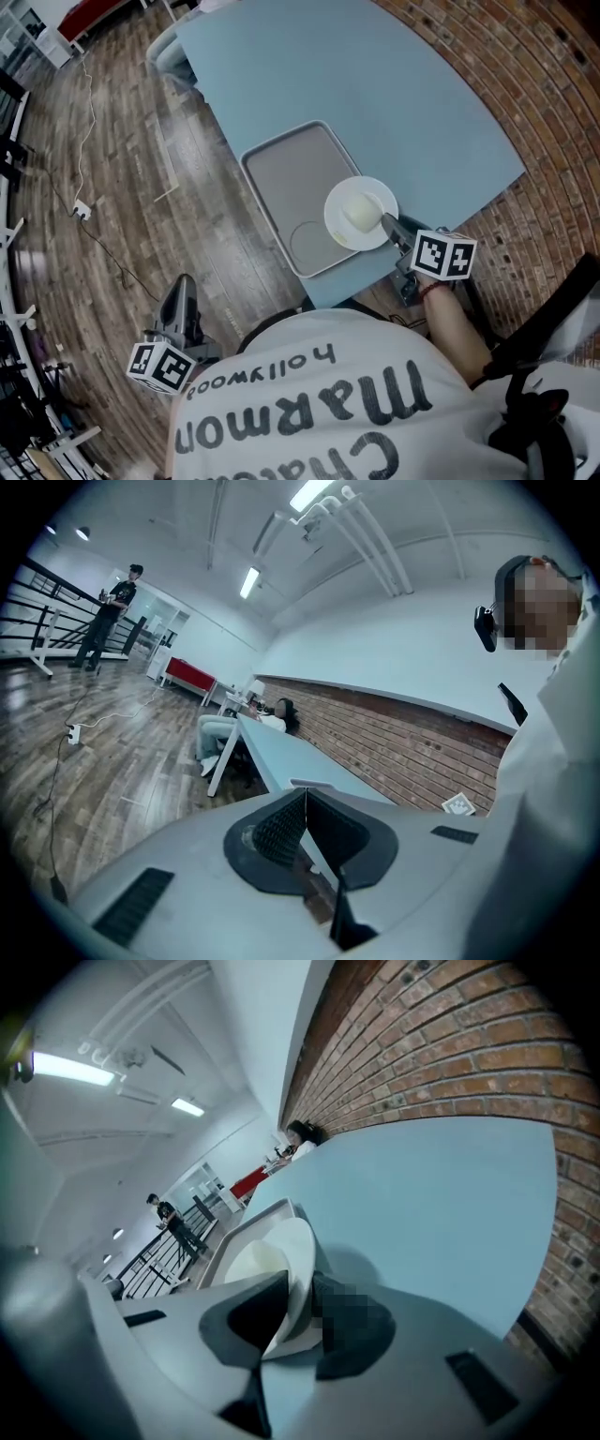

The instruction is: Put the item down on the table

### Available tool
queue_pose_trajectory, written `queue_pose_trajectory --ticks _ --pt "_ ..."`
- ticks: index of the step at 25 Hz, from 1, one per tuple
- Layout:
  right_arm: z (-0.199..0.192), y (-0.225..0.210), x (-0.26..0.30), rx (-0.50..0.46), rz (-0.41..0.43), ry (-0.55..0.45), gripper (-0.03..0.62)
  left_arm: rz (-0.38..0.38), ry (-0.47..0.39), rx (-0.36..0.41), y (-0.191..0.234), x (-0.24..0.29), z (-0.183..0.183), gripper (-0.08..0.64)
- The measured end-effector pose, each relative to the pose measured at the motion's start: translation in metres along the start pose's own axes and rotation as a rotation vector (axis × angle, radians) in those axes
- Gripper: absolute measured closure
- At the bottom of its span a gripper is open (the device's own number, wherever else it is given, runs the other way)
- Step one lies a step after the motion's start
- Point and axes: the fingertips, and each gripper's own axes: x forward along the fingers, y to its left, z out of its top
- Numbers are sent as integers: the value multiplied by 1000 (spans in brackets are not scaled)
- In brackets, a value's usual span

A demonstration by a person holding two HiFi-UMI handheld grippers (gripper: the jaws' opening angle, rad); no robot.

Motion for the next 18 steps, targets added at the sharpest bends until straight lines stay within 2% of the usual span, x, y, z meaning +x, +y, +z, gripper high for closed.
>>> queue_pose_trajectory --ticks 5,15,18 --pt "-2 2 4 -177 -73 37 508 17 -7 -9 4 -7 0 552" --pt "9 0 4 -382 -205 36 495 23 -4 -19 9 -10 -1 552" --pt "7 1 6 -504 -259 64 491 26 -3 -18 13 -10 0 552"
